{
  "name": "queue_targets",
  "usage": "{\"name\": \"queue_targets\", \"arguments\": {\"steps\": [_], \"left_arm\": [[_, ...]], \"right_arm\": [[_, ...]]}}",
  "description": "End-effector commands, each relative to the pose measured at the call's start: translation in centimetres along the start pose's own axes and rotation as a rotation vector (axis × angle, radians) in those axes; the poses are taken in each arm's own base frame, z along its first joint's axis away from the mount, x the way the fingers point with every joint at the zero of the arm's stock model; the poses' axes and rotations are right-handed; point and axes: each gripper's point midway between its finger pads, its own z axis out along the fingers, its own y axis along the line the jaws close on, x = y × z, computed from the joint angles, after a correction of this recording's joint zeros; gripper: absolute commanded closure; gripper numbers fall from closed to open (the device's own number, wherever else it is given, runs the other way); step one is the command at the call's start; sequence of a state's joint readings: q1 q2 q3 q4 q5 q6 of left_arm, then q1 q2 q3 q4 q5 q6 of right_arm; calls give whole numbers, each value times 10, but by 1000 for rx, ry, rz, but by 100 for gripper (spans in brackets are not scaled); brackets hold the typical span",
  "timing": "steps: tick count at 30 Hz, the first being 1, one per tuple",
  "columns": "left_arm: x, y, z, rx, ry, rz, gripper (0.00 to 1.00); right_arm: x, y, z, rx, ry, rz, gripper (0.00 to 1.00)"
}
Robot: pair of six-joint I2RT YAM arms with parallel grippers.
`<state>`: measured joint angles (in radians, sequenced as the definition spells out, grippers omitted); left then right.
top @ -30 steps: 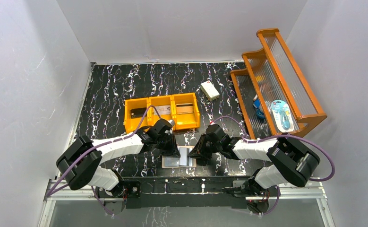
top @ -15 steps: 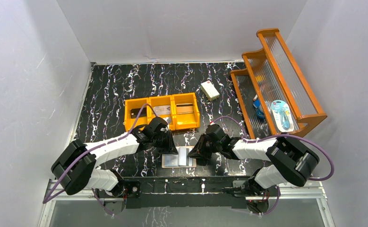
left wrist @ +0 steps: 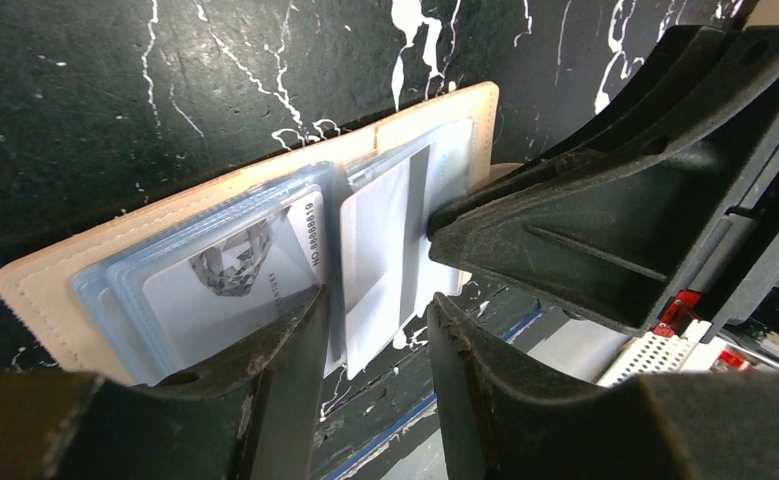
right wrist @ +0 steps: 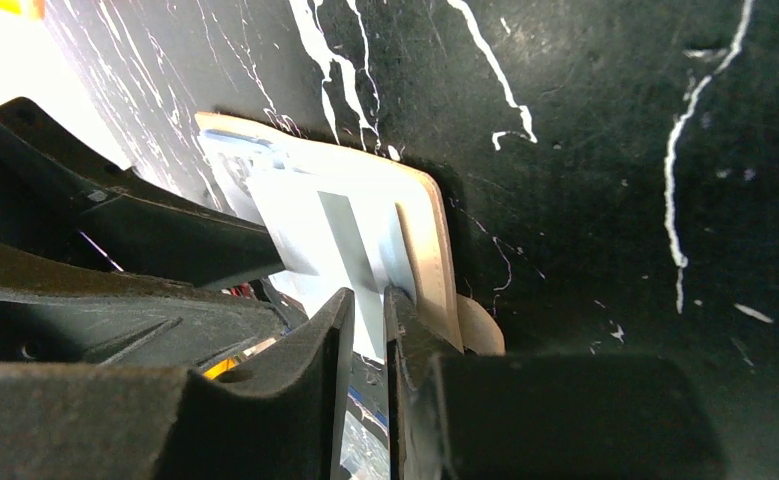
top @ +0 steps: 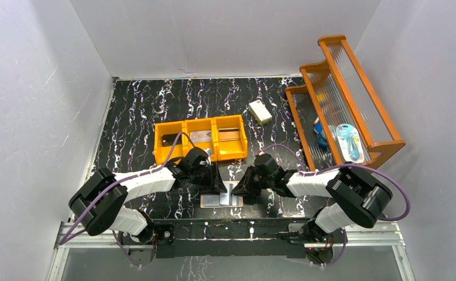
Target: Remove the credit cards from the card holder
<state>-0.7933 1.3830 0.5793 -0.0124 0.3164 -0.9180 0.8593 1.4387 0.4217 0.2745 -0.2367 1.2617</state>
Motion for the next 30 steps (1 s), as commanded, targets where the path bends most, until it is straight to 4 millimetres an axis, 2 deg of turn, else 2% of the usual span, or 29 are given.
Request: {"name": "queue_targets", "arguments": {"steps": [1,4,9,10,11,13,14,19,30], "left_arm": [[9,8,6,16,29,-47,60],[12,6,7,43,31,-55,64],[11,4,4,61,17,-54,75],[11,5,4,59,15,-57,78],[10,1,0,79,5,-50,87],[9,-4,-2,106,0,-35,98],[9,-7,-3,116,-2,-28,100],[7,-4,-13,109,-12,0,100],[8,5,-19,74,-13,12,99]], "right_arm": [[10,-63,3,209,11,26,74],[11,-64,4,210,18,31,74],[12,-68,4,224,15,38,74],[12,-69,4,229,14,41,74],[12,-71,4,238,15,45,74],[12,-72,4,243,16,46,74],[12,-73,4,247,17,49,74],[11,-80,3,286,3,54,75],[10,-83,3,300,1,53,78]]}}
